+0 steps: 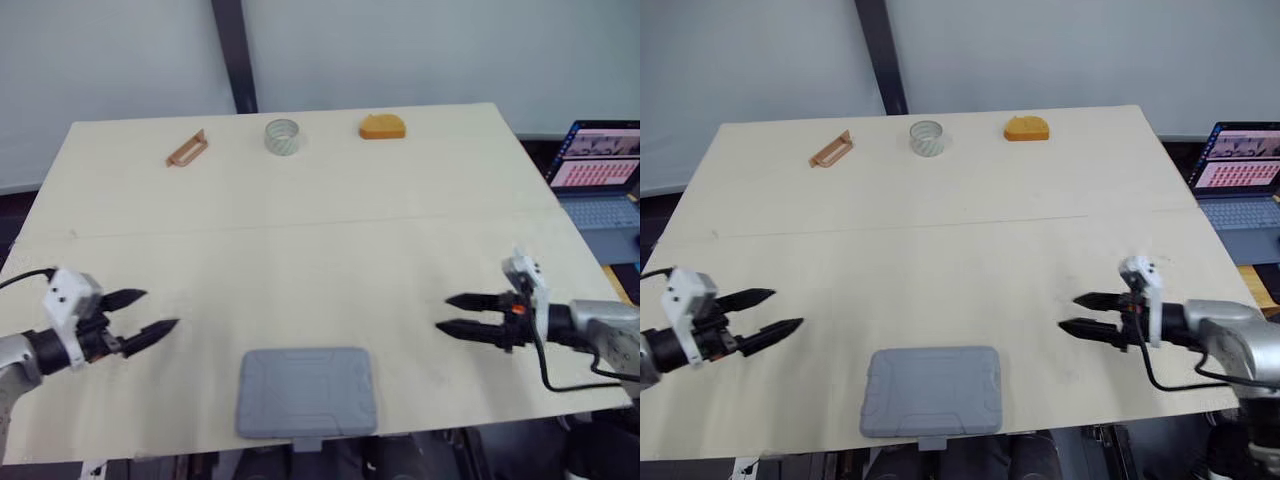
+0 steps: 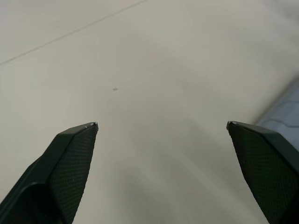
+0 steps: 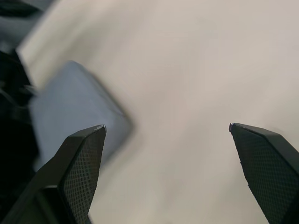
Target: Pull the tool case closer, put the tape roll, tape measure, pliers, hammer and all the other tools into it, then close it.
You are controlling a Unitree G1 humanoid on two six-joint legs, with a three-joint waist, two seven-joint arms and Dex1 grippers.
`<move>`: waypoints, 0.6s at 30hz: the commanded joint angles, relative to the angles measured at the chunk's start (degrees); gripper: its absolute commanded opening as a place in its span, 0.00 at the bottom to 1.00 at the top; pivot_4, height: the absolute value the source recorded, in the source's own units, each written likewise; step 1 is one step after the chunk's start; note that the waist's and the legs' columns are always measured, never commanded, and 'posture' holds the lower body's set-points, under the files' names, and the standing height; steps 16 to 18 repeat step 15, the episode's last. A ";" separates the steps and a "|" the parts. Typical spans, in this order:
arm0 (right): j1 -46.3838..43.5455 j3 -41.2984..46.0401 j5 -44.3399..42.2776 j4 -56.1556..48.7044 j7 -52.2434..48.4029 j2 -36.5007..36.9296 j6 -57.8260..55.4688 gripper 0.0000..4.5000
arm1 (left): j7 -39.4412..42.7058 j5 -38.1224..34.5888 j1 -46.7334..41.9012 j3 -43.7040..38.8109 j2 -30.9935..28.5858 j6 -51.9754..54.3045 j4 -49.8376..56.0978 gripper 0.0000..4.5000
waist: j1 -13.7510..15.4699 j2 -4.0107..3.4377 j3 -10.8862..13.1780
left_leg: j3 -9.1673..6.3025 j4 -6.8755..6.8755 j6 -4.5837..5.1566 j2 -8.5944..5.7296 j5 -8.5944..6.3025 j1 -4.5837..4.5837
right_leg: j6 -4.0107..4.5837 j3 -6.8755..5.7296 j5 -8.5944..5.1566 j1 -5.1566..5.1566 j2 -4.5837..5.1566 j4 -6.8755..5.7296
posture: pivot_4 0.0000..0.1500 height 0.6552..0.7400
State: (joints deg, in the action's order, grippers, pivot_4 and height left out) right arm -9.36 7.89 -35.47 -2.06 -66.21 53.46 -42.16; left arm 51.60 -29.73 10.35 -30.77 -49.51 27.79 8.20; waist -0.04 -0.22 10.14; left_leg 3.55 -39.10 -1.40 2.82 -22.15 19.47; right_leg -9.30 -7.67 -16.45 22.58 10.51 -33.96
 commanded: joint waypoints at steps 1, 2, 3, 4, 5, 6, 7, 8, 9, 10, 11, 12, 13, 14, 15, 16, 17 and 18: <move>2.10 3.22 3.87 4.57 -0.84 1.67 6.94 1.00 | 0.41 2.45 -0.20 -3.02 -1.81 -3.65 -4.06 0.99 | -0.01 0.02 0.00 | 0.01 0.00 0.00 0.00 0.00 -0.01 | 0.00 0.00 0.00 0.00 0.00 0.00 | 1.00 1.00; 2.61 3.88 4.49 6.34 -0.98 1.80 8.14 1.00 | 0.35 3.50 0.04 -3.17 -2.17 -4.73 -5.14 0.99 | -0.03 0.02 0.00 | 0.03 -0.01 0.00 0.00 0.00 -0.01 | -0.01 0.01 0.01 0.00 0.00 0.00 | 1.00 1.00; 2.94 4.40 5.07 7.95 -1.16 1.89 9.22 1.00 | 0.28 4.39 0.33 -3.33 -2.38 -5.71 -6.00 0.99 | -0.06 0.02 0.00 | 0.05 -0.01 0.00 0.00 0.00 -0.02 | -0.02 0.03 0.01 0.00 0.00 0.00 | 1.00 1.00; 3.23 4.82 5.54 9.46 -1.35 2.00 10.14 1.00 | 0.27 5.03 0.61 -3.63 -2.47 -6.41 -6.75 0.99 | -0.07 0.02 0.00 | 0.06 0.00 0.00 0.00 0.00 -0.04 | -0.02 0.04 0.01 0.00 0.00 -0.01 | 1.00 1.00; 3.41 5.07 5.88 10.54 -1.54 2.06 10.85 1.00 | 0.26 5.39 0.79 -3.93 -2.50 -6.82 -7.27 0.99 | -0.07 0.02 0.00 | 0.06 0.00 0.00 0.00 0.00 -0.04 | -0.02 0.04 0.01 0.00 0.00 -0.01 | 1.00 1.00; 3.59 5.33 6.23 11.51 -1.59 2.09 11.54 1.00 | -0.02 5.82 0.96 -4.28 -2.55 -7.08 -7.67 0.99 | -0.09 0.02 0.00 | 0.06 0.00 0.00 0.00 0.00 -0.05 | -0.02 0.04 0.01 0.00 0.00 -0.01 | 1.00 1.00; 3.66 5.55 6.52 12.36 -1.71 2.08 12.18 1.00 | -0.12 6.16 1.10 -4.51 -2.61 -7.32 -7.92 0.99 | -0.09 0.02 0.00 | 0.06 0.01 0.00 0.00 0.00 -0.04 | -0.02 0.03 0.01 0.00 0.00 0.00 | 1.00 1.00; 3.64 5.69 6.75 13.02 -1.91 2.02 12.66 1.00 | -0.10 6.46 1.22 -4.73 -2.76 -7.52 -8.29 0.99 | -0.14 0.02 0.00 | 0.07 0.01 0.00 0.00 0.00 -0.04 | -0.02 0.03 0.01 0.00 0.00 0.00 | 1.00 1.00; 3.56 5.78 7.02 13.60 -2.04 1.94 13.15 1.00 | 0.02 6.66 1.22 -4.87 -2.91 -7.80 -8.76 0.99 | -0.18 0.02 0.00 | 0.07 0.01 0.00 0.00 0.00 -0.05 | -0.02 0.04 0.01 0.00 0.00 -0.01 | 1.00 1.00; 3.48 5.80 7.23 14.00 -2.12 1.85 13.53 1.00 | 0.21 6.77 1.13 -4.93 -3.10 -8.04 -9.33 0.99 | -0.18 0.02 0.00 | 0.07 0.01 0.00 0.01 0.00 -0.06 | -0.02 0.04 0.01 0.00 0.00 -0.02 | 1.00 1.00; 3.41 5.79 7.38 14.26 -2.20 1.78 13.81 1.00 | 0.35 6.85 1.02 -4.95 -3.25 -8.25 -9.81 0.99 | -0.17 0.02 0.00 | 0.07 0.01 0.00 0.01 0.00 -0.06 | -0.02 0.04 0.01 0.00 0.00 -0.02 | 1.00 1.00; 3.35 5.75 7.54 14.53 -2.23 1.64 14.11 1.00 | 0.44 6.84 0.81 -4.97 -3.40 -8.29 -10.25 0.99 | -0.16 0.02 0.00 | 0.07 0.01 0.00 0.01 0.00 -0.06 | -0.02 0.04 0.01 0.00 0.00 -0.02 | 1.00 1.00; 3.31 5.67 7.64 14.66 -2.22 1.49 14.28 1.00 | 0.51 6.81 0.63 -4.97 -3.53 -8.30 -10.56 0.99 | -0.16 0.02 0.00 | 0.07 0.01 0.00 0.01 0.00 -0.06 | -0.02 0.04 0.01 0.00 0.00 -0.01 | 1.00 1.00; 3.34 5.58 7.66 14.66 -2.24 1.38 14.32 1.00 | 0.55 6.68 0.45 -4.92 -3.69 -8.06 -10.75 0.99 | -0.16 0.02 0.00 | 0.07 0.00 0.00 0.01 0.00 -0.06 | -0.02 0.04 0.01 0.00 0.00 -0.02 | 1.00 1.00; 3.42 5.52 7.73 14.71 -2.27 1.30 14.44 1.00 | 0.64 6.62 0.44 -4.81 -3.76 -7.94 -10.70 0.99 | -0.16 0.02 0.00 | 0.08 0.01 0.00 0.01 0.00 -0.06 | -0.02 0.04 0.01 0.00 0.01 -0.02 | 1.00 1.00; 3.42 5.52 7.73 14.71 -2.27 1.30 14.44 1.00 | 0.64 6.62 0.44 -4.81 -3.76 -7.94 -10.70 0.99 | -0.16 0.02 0.00 | 0.08 0.01 0.00 0.01 0.00 -0.06 | -0.02 0.04 0.01 0.00 0.01 -0.02 | 1.00 1.00; 3.42 5.52 7.73 14.71 -2.27 1.30 14.44 1.00 | 0.64 6.62 0.44 -4.81 -3.76 -7.94 -10.70 0.99 | -0.16 0.02 0.00 | 0.08 0.01 0.00 0.01 0.00 -0.06 | -0.02 0.04 0.01 0.00 0.01 -0.02 | 1.00 1.00; 3.42 5.52 7.73 14.71 -2.27 1.30 14.44 1.00 | 0.64 6.62 0.44 -4.81 -3.76 -7.94 -10.70 0.99 | -0.16 0.02 0.00 | 0.08 0.01 0.00 0.01 0.00 -0.06 | -0.02 0.04 0.01 0.00 0.01 -0.02 | 1.00 1.00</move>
